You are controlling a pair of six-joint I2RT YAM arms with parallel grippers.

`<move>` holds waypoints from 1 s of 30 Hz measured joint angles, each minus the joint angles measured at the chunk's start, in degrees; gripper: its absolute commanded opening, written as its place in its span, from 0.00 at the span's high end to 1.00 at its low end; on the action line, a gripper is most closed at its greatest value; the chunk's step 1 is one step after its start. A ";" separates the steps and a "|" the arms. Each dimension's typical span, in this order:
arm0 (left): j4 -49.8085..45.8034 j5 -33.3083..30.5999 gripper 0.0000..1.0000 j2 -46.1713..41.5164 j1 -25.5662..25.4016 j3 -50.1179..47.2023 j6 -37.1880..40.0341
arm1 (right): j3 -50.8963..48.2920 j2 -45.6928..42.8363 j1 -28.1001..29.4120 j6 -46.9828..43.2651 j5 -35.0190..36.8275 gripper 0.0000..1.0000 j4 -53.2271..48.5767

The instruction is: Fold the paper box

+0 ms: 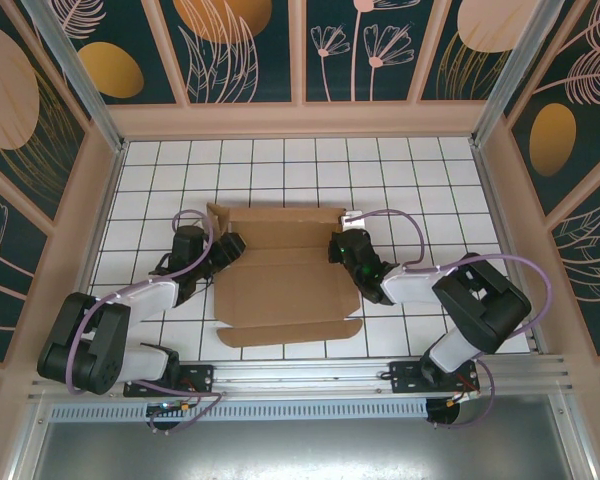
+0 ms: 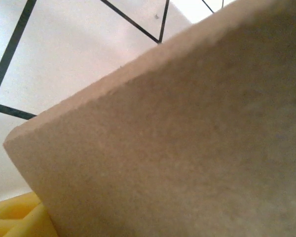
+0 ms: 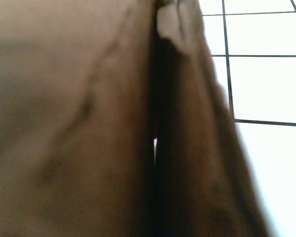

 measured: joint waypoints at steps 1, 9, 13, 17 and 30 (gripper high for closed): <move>-0.09 -0.02 0.27 -0.22 0.00 0.00 0.07 | 0.17 0.20 -0.04 0.00 -0.07 1.00 0.00; -3.39 -0.57 0.27 -5.07 -0.02 0.02 1.60 | 0.44 0.76 -0.09 0.02 -0.31 1.00 0.42; -5.20 -0.22 0.29 -7.39 -0.02 0.02 2.47 | 0.55 0.94 -0.09 0.11 -0.52 1.00 0.46; -6.36 0.20 0.29 -7.50 -0.02 0.04 3.06 | 0.87 1.18 -0.09 0.15 -0.50 1.00 0.39; -17.53 -5.53 0.28 -21.05 -0.09 0.02 1.31 | 3.10 2.03 0.07 0.68 0.15 1.00 -2.64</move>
